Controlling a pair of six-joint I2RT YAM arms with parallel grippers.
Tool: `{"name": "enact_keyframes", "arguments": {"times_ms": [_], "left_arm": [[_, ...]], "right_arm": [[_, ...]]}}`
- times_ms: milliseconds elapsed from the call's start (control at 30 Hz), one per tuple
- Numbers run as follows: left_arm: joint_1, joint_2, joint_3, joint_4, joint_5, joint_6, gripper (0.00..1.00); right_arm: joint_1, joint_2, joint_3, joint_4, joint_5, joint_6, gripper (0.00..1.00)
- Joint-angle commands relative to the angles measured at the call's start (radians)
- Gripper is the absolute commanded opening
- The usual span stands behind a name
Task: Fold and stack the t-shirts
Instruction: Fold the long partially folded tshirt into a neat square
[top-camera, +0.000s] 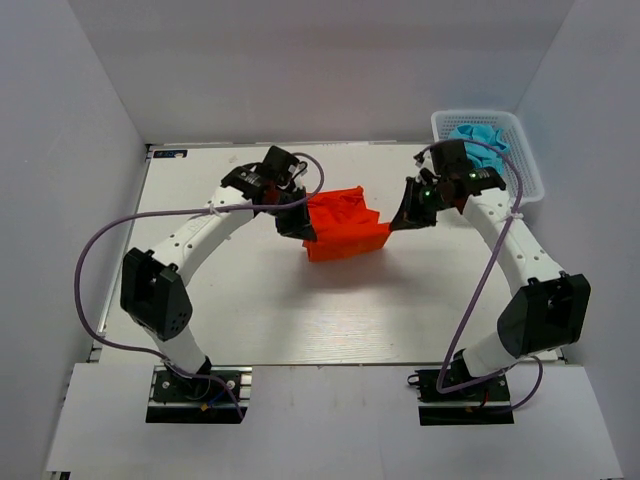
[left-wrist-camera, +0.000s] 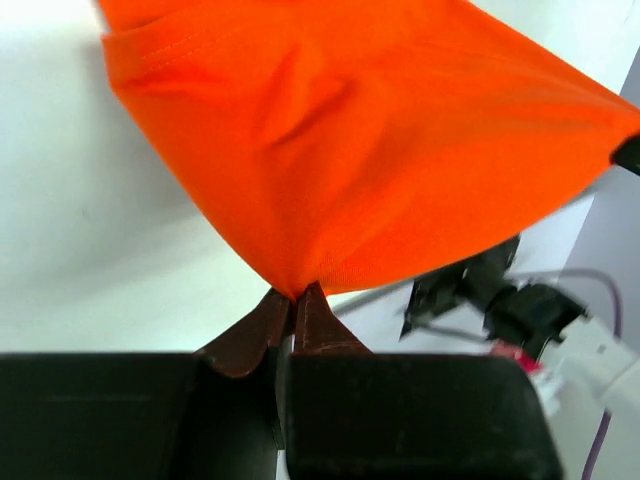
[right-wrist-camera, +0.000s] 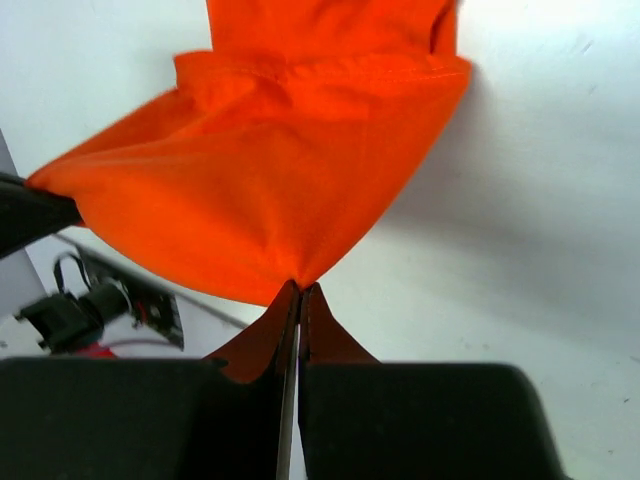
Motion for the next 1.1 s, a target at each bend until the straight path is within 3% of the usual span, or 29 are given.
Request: {"name": "enact_keyframes", "arguments": {"times_ms": [0,233,400,1067], "left_arm": [[0.017,0.057,0.087,-0.025,-0.102,-0.003,0.00],[0.099,0.187,0.279,-0.023,-0.168,-0.015,0.00],[0.156,0.250,0.315,0.018,-0.168,-0.006,0.00],[0.241,0.491,0.572,0.184,-0.096,0.061,0.00]], "right_arm": [[-0.024,0.044,0.114,0.009,0.070,0.041,0.00],[-0.047,0.176,0.276,0.066,-0.016,0.050,0.00],[-0.053,0.291,0.341,0.135,-0.088,0.062,0.00],[-0.068,0.584,0.583,0.244,0.034,0.096,0.00]]}}
